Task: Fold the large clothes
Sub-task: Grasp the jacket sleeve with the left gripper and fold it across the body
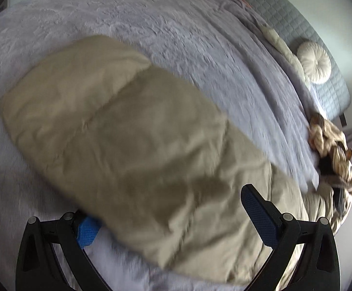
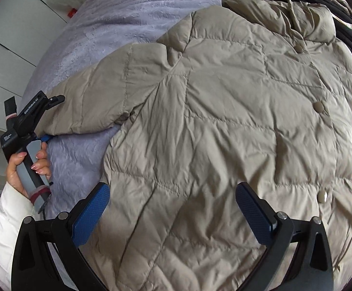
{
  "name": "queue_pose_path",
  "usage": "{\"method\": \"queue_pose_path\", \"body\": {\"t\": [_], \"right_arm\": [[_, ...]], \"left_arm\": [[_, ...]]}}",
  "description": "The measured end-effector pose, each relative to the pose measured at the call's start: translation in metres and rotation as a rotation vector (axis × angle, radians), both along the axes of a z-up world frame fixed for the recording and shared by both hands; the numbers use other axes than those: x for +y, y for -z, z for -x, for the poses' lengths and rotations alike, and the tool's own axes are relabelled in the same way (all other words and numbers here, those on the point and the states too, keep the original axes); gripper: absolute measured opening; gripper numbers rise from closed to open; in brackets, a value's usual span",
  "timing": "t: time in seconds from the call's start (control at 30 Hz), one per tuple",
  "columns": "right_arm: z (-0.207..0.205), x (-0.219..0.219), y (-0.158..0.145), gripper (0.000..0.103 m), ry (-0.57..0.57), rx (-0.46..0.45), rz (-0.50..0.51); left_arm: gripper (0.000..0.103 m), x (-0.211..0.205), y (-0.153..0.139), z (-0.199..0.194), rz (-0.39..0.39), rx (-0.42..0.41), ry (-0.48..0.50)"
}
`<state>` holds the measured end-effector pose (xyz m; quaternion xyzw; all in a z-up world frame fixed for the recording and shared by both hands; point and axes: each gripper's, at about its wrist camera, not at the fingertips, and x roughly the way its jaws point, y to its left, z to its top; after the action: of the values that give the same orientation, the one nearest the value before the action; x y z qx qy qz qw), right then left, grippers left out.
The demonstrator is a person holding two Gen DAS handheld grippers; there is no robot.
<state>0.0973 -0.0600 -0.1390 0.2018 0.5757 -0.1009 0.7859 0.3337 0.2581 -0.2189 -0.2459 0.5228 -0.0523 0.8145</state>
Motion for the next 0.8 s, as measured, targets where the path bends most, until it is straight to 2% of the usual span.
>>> {"method": "queue_pose_path", "body": {"t": [0.07, 0.1, 0.13, 0.2, 0.23, 0.33, 0.4, 0.43, 0.47, 0.5, 0.53, 0.63, 0.8], "right_arm": [[-0.010, 0.000, -0.003, 0.103, -0.007, -0.030, 0.008], [-0.017, 0.001, -0.005, 0.103, -0.016, -0.048, 0.011], [-0.024, 0.001, -0.006, 0.103, -0.026, -0.061, 0.015], [-0.039, 0.002, -0.008, 0.103, -0.039, -0.084, 0.027], [-0.049, 0.002, -0.009, 0.103, -0.040, -0.100, 0.027], [-0.074, -0.002, -0.011, 0.103, -0.022, -0.150, 0.021], [-0.087, -0.006, -0.009, 0.097, 0.000, -0.182, -0.001], [-0.095, -0.010, -0.005, 0.074, 0.014, -0.195, -0.026], [-0.103, -0.013, 0.001, 0.032, 0.023, -0.191, -0.054], [-0.113, -0.018, 0.013, 0.016, 0.045, -0.163, -0.099], [-0.119, -0.024, 0.024, 0.008, 0.077, -0.146, -0.143], [-0.130, -0.032, 0.052, 0.008, 0.127, -0.121, -0.255], [-0.142, -0.019, 0.088, 0.007, 0.069, -0.080, -0.308]], "left_arm": [[0.096, 0.003, -0.002, -0.004, -0.015, -0.025, -0.043], [0.075, 0.002, -0.003, -0.006, -0.034, -0.031, -0.060], [0.043, 0.002, -0.004, -0.008, -0.046, -0.031, -0.061], [0.008, 0.006, -0.003, -0.014, 0.011, -0.027, -0.024], [0.008, 0.010, -0.005, -0.017, 0.051, -0.021, -0.024], [0.007, 0.014, -0.023, -0.019, 0.059, -0.074, -0.006], [0.007, 0.020, -0.038, -0.015, 0.070, -0.115, 0.015], [0.007, 0.020, -0.044, -0.014, 0.073, -0.130, 0.023], [0.007, 0.021, -0.053, -0.015, 0.077, -0.153, 0.036], [0.007, 0.021, -0.062, -0.014, 0.080, -0.172, 0.048], [0.007, 0.020, -0.070, -0.013, 0.084, -0.193, 0.059], [0.007, 0.012, -0.095, -0.006, 0.110, -0.249, 0.104], [0.007, -0.034, -0.139, 0.012, 0.113, -0.344, 0.239]]}}
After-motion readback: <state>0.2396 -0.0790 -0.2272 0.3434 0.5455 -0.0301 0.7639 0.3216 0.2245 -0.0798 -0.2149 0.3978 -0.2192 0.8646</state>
